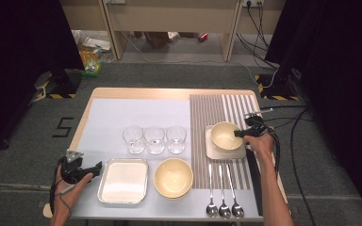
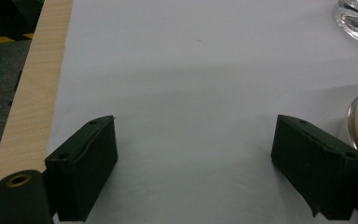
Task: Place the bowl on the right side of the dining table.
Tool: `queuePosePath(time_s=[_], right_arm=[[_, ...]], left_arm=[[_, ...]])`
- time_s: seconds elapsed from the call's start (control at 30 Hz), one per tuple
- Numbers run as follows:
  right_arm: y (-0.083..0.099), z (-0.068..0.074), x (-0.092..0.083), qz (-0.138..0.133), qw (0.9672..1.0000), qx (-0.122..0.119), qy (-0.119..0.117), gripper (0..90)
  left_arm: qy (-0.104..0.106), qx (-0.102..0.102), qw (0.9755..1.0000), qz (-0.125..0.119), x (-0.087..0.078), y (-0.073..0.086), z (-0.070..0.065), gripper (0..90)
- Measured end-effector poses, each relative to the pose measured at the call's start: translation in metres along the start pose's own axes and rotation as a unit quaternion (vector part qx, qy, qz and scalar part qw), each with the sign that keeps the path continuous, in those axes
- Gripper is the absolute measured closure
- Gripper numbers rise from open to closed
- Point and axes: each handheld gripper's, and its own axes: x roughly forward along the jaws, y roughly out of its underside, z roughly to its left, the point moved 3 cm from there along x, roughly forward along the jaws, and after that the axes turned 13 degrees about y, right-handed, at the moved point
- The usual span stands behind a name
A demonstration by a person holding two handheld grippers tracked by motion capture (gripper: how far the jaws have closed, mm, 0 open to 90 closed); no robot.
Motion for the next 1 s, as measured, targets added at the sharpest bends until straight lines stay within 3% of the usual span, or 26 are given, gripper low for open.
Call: queuePosePath(time_s=[0.2, 0.37, 0.6, 0.87, 1.0], right_arm=[[0.003, 0.001, -0.002, 0.0, 1.0, -0.006, 0.001, 83.3], [0.005, 0.0, -0.003, -0.004, 1.0, 0.003, -0.003, 82.3], [0.005, -0.004, -0.015, -0.022, 0.9995, 0.02, -0.007, 69.2], [0.005, -0.005, -0.024, -0.037, 0.999, 0.024, -0.008, 62.8], [0.007, -0.004, -0.026, -0.033, 0.9994, 0.007, -0.003, 64.3]], left_arm=[[0.0, 0.0, 1.0, 0.0, 0.0, 0.0, 0.0, 13.5], [0.0, 0.0, 1.0, 0.0, 0.0, 0.0, 0.0, 13.5], [0.0, 0.0, 1.0, 0.0, 0.0, 0.0, 0.0, 13.5], [0.0, -0.001, 1.0, -0.001, 0.0, 0.0, 0.0, 13.5], [-0.001, -0.001, 1.0, -0.002, 0.0, 0.0, 0.0, 13.5]])
